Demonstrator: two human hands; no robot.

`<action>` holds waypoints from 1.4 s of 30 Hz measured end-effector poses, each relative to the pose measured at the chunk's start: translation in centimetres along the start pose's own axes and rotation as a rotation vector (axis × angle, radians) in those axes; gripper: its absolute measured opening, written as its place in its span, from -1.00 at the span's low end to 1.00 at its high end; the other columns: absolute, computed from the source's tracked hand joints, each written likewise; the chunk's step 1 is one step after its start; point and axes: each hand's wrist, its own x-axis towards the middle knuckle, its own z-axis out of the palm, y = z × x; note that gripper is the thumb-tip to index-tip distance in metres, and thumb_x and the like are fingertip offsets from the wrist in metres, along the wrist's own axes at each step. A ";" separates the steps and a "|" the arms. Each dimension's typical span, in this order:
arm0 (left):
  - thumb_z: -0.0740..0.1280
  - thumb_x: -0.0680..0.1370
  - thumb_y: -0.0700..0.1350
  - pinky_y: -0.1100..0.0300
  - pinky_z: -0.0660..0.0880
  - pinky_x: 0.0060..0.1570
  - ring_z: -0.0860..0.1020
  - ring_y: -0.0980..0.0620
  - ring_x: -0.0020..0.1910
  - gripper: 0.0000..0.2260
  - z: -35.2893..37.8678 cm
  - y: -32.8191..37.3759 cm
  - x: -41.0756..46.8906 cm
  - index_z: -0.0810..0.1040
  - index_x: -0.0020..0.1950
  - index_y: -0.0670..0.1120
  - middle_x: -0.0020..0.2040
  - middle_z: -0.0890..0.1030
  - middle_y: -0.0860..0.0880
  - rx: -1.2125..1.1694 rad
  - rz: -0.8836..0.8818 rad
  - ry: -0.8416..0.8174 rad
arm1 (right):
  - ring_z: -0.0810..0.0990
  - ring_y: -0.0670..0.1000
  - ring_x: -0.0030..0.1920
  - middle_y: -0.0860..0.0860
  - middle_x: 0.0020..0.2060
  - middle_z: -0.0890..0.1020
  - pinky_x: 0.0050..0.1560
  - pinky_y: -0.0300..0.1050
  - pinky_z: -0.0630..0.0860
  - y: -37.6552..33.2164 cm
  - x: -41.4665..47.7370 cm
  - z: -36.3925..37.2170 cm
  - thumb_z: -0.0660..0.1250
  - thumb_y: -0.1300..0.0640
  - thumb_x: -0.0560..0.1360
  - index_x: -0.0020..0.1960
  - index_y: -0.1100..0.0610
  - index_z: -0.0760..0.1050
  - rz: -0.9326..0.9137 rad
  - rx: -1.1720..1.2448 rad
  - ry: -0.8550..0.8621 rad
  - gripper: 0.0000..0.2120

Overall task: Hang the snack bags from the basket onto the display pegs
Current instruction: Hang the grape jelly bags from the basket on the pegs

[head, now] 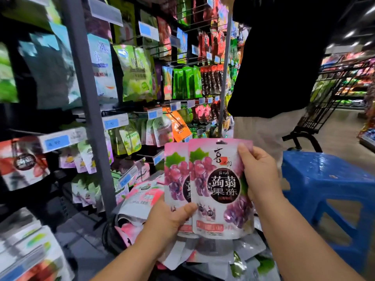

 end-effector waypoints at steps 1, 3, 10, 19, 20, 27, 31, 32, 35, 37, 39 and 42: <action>0.52 0.30 0.11 0.18 0.59 0.00 0.69 0.08 -0.05 -0.49 -0.2 0.2 -0.1 0.62 0.16 -0.11 -0.06 0.73 0.01 0.057 0.024 -0.003 | 0.67 0.33 -0.12 0.17 -0.22 0.71 -0.03 0.23 0.64 0.0 -0.1 0.4 0.35 0.08 0.58 -0.24 0.15 0.60 0.012 -0.004 0.007 -0.75; 0.50 0.27 0.21 -0.03 0.57 0.13 0.68 0.01 0.02 -0.45 -0.6 0.5 -0.4 0.62 0.16 -0.05 0.00 0.72 0.01 0.059 0.019 0.011 | 0.64 0.39 -0.02 0.27 -0.13 0.69 -0.03 0.40 0.58 -0.3 -0.3 1.2 0.37 -0.02 0.50 -0.19 0.16 0.59 0.009 -0.033 0.015 -0.75; 0.52 0.21 0.20 -0.05 0.55 0.10 0.68 -0.04 0.03 -0.45 -2.6 2.5 -2.7 0.63 0.13 0.00 0.02 0.72 -0.01 -0.001 0.022 0.050 | 0.58 0.44 -0.06 0.40 -0.09 0.59 -0.08 0.41 0.56 -1.6 -1.6 4.7 0.31 -0.12 0.37 -0.09 0.37 0.48 -0.068 -0.062 0.026 -0.49; 0.61 0.32 0.02 0.11 0.59 0.06 0.68 0.07 0.00 -0.64 -8.7 4.7 -7.0 0.66 0.08 0.05 0.01 0.72 0.06 -0.005 -0.027 0.184 | 0.56 0.16 -0.24 0.31 -0.20 0.62 -0.14 0.14 0.55 -3.0 -5.8 11.0 0.35 -0.03 0.47 -0.17 0.25 0.52 -0.041 0.034 -0.088 -0.68; 0.61 0.32 0.01 0.01 0.58 0.10 0.68 0.02 0.02 -0.63 -9.5 4.7 -7.5 0.67 0.08 0.03 0.02 0.72 0.02 -0.031 -0.035 0.209 | 0.52 0.11 -0.24 0.22 -0.27 0.59 -0.15 0.11 0.52 -3.1 -6.2 11.8 0.35 -0.02 0.47 -0.22 0.15 0.55 -0.042 0.062 -0.135 -0.75; 0.60 0.32 -0.02 -0.20 0.54 0.15 0.67 -0.12 0.01 -0.61 -13.7 5.8 -9.5 0.64 0.10 -0.02 -0.02 0.72 -0.03 -0.137 0.005 0.545 | 0.41 0.04 0.41 -0.12 0.45 0.38 0.43 0.21 0.35 -2.7 -9.5 15.6 0.53 -0.38 0.21 0.52 -0.26 0.11 0.089 -0.085 -0.649 0.01; 0.57 0.25 0.16 -0.18 0.53 0.16 0.67 -0.08 0.05 -0.50 -14.9 6.8 -9.3 0.62 0.15 0.11 0.04 0.71 0.04 -0.139 0.061 0.659 | 0.53 -0.16 0.14 -0.29 0.15 0.47 0.03 -0.14 0.56 -1.6 -10.8 16.4 0.47 0.03 0.48 0.45 -0.32 0.01 0.164 -0.136 -0.872 -0.21; 0.56 0.28 0.15 -0.16 0.54 0.16 0.67 -0.06 0.04 -0.52 -15.1 7.2 -9.3 0.61 0.16 0.11 0.04 0.71 0.05 -0.132 0.076 0.676 | 0.56 -0.16 0.09 -0.27 0.12 0.49 -0.03 -0.16 0.58 -1.4 -11.0 16.8 0.48 0.06 0.48 0.40 -0.28 0.07 0.178 -0.137 -0.895 -0.27; 0.57 0.31 0.13 -0.12 0.56 0.14 0.68 -0.02 0.01 -0.56 -16.4 8.1 -9.1 0.61 0.15 0.09 0.00 0.71 0.08 -0.101 0.115 0.756 | 0.69 0.01 0.01 -0.08 0.18 0.56 -0.09 -0.09 0.64 -1.0 -11.5 18.5 0.58 0.06 0.37 0.38 -0.18 0.22 0.244 -0.084 -0.957 -0.25; 0.58 0.29 0.12 -0.12 0.57 0.12 0.68 -0.02 -0.01 -0.54 -17.3 8.9 -9.2 0.61 0.14 0.07 -0.02 0.71 0.08 -0.071 0.134 0.788 | 0.69 0.03 0.06 -0.06 0.21 0.58 0.02 0.00 0.64 -0.5 -11.7 19.7 0.67 -0.07 0.18 0.34 -0.20 0.29 0.231 -0.042 -0.970 -0.14; 0.58 0.30 0.11 -0.12 0.57 0.11 0.68 0.01 -0.02 -0.54 -18.3 9.9 -9.6 0.61 0.15 0.06 -0.02 0.71 0.08 -0.032 0.139 0.817 | 0.66 0.04 0.14 -0.08 0.21 0.61 0.18 0.13 0.59 -0.4 -11.7 21.1 0.72 -0.18 0.02 0.35 -0.21 0.31 0.192 -0.009 -0.985 0.00; 0.56 0.37 0.06 0.02 0.57 0.08 0.66 0.09 -0.01 -0.61 -20.1 11.8 -10.6 0.60 0.16 0.09 -0.01 0.70 0.13 0.054 0.170 0.881 | 0.70 0.06 0.06 -0.02 0.11 0.68 0.04 0.07 0.64 -1.0 -12.4 23.8 0.68 0.02 0.08 0.30 -0.12 0.38 0.181 0.121 -1.007 -0.14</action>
